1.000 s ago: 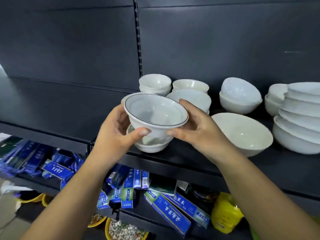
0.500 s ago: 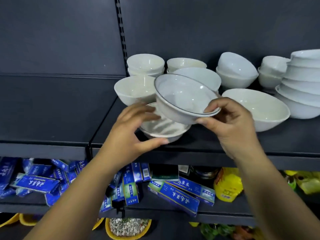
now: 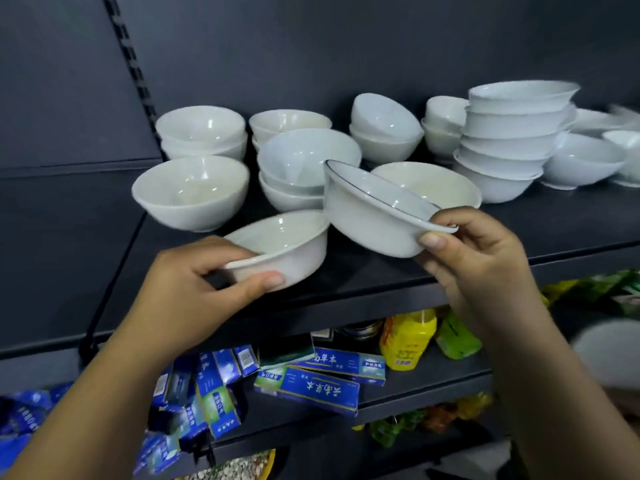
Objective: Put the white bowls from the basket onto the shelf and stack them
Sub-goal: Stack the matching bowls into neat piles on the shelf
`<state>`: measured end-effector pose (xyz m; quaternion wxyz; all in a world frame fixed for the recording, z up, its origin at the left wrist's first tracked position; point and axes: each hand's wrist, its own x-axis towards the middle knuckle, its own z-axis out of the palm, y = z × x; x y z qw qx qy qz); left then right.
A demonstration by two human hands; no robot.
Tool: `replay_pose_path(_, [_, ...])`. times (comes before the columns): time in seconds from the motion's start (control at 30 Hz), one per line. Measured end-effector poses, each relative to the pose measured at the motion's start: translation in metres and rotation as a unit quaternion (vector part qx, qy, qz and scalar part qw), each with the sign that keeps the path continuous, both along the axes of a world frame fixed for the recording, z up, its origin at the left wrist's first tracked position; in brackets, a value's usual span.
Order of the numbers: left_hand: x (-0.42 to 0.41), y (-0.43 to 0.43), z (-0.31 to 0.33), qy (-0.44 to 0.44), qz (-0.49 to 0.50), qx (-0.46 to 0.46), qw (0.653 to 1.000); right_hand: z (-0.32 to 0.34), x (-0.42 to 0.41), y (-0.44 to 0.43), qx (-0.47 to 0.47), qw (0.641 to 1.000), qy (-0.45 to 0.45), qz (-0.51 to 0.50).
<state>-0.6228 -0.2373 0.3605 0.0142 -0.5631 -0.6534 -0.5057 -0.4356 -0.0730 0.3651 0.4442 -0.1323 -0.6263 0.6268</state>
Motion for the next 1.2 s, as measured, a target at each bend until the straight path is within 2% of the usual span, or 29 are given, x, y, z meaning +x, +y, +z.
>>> replay_pose_path(0.13, [0.017, 0.012, 0.015, -0.023, -0.023, 0.003, 0.999, 0.012, 0.029, -0.003, -0.020, 0.999, -0.007, -0.031])
replay_pose_path(0.3, [0.059, 0.035, 0.031, -0.062, -0.099, 0.000, 0.993, 0.022, 0.089, -0.004, -0.039, 0.996, 0.007, -0.085])
replay_pose_path(0.57, [0.192, 0.081, 0.049, -0.112, -0.213, -0.027, 0.970, 0.028, 0.242, -0.014, -0.078, 0.977, 0.055, -0.192])
replay_pose_path(0.77, [0.298, 0.121, 0.053, -0.167, -0.240, -0.044, 0.955, 0.036, 0.356, -0.009, -0.114, 0.956, 0.006, -0.270])
replay_pose_path(0.83, [0.318, 0.128, 0.058, -0.167, -0.227, -0.049, 0.958, 0.039, 0.369, -0.006, -0.118, 0.949, -0.020, -0.291])
replay_pose_path(0.97, [0.337, 0.127, 0.062, -0.113, -0.195, -0.019, 0.974, 0.034, 0.371, -0.009, -0.124, 0.941, -0.028, -0.314])
replay_pose_path(1.1, [0.334, 0.138, 0.072, -0.162, -0.221, -0.029, 0.961, 0.039, 0.375, -0.005, -0.112, 0.944, -0.010, -0.310])
replay_pose_path(1.2, [0.327, 0.154, 0.075, -0.160, -0.227, -0.027, 0.960, 0.045, 0.370, 0.012, -0.110, 0.943, 0.015, -0.313])
